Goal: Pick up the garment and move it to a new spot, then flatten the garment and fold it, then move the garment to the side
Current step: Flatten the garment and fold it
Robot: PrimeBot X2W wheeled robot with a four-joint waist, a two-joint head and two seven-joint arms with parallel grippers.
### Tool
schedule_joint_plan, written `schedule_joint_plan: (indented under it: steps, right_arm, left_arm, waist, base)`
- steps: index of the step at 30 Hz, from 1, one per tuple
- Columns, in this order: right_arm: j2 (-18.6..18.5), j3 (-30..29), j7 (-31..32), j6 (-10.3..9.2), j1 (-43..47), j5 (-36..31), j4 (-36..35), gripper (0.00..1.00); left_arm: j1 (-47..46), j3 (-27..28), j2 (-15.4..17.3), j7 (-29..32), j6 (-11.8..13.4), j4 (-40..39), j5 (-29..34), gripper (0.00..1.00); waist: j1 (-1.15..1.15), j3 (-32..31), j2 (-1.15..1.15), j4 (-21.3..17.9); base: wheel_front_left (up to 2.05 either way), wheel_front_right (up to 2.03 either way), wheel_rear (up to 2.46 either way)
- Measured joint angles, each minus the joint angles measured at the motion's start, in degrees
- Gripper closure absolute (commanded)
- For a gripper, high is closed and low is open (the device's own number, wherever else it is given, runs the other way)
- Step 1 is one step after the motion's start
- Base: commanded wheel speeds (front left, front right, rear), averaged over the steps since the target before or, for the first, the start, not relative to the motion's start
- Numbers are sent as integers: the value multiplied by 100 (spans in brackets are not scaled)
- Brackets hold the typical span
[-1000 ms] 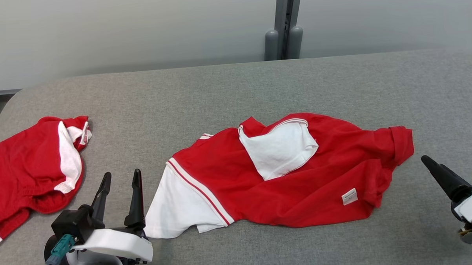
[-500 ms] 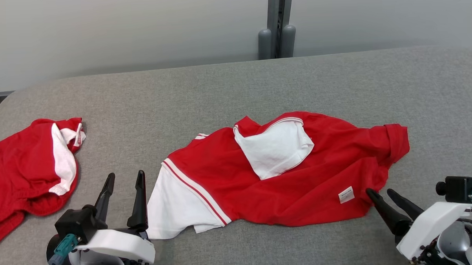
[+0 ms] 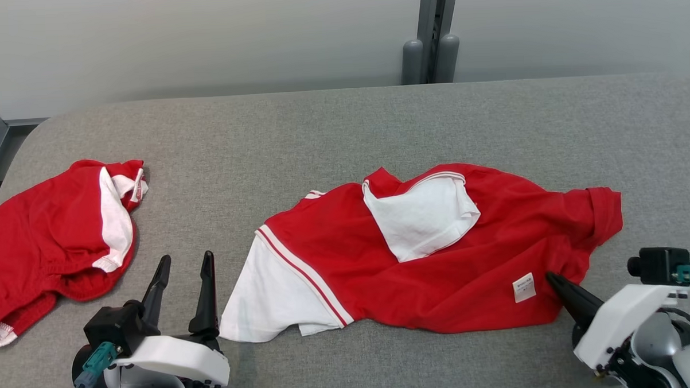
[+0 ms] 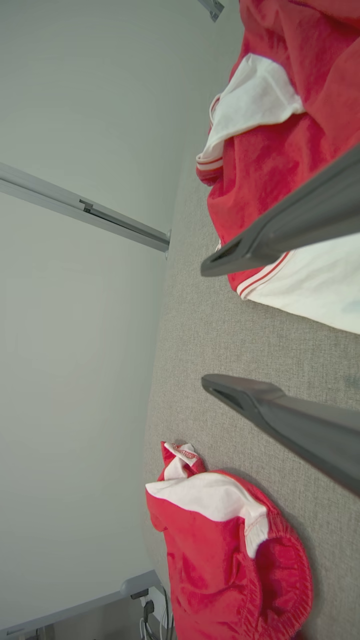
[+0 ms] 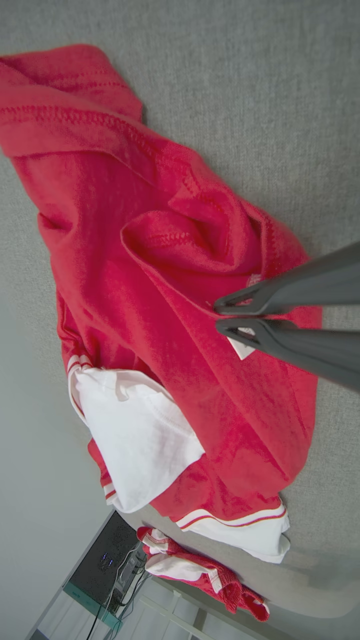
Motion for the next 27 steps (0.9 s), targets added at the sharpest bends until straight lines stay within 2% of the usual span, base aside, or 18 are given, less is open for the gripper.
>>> schedule_joint_plan:
  steps: [3, 8, 12, 16, 20, 21, 22, 23, 27]
  right_arm:
    - [-159, -90, 221, 1, 304, 276, -397, 100]
    - [-749, -346, 816, 1, 927, 856, -1267, 100]
    - [-1117, -595, 1148, 0, 1245, 989, -1581, 100]
    - [-1196, -651, 1460, 0, 1322, 1045, -1573, 100]
    - [-1223, -601, 1737, 1, 1325, 888, -1213, 100]
    - [-1210, -616, 1740, 1, 1324, 809, -1106, 69]
    - [-1196, -650, 1740, 1, 1323, 716, -1002, 28]
    - [-1182, -699, 1734, 1, 1321, 604, -888, 0]
    - [-1018, -904, 1656, 0, 1308, 430, -733, 0]
  left_arm:
    - [9, 12, 4, -2, 12, 18, -12, 0]
    - [73, 41, 26, -20, 47, 16, -40, 0]
    - [66, 30, 60, -18, 48, 3, -45, 0]
    - [39, 7, 88, 11, 47, 3, -52, 0]
    - [-32, -13, 114, 46, 47, 18, -53, 0]
    - [-35, -19, 118, 62, 47, 27, -54, 0]
    - [-35, -27, 120, 80, 47, 44, -55, 0]
    - [-35, -32, 125, 87, 48, 66, -62, 0]
    - [-13, -55, 160, 238, 48, 133, -112, 0]
  waist:
    - [0, -29, 0, -24]
    - [0, -54, 0, -173]
    - [0, -27, 0, -298]
    - [0, 26, 0, -376]
    - [0, 55, 0, -381]
    - [0, 48, 0, -375]
    - [0, 35, 0, -367]
    - [0, 14, 0, -360]
    - [0, -97, 0, -331]
  base:
    - [0, 0, 0]
    - [0, 0, 0]
    - [0, 0, 0]
    - [0, 0, 0]
    - [0, 0, 0]
    - [0, 0, 0]
    - [0, 0, 0]
    - [0, 0, 0]
    - [0, 0, 0]
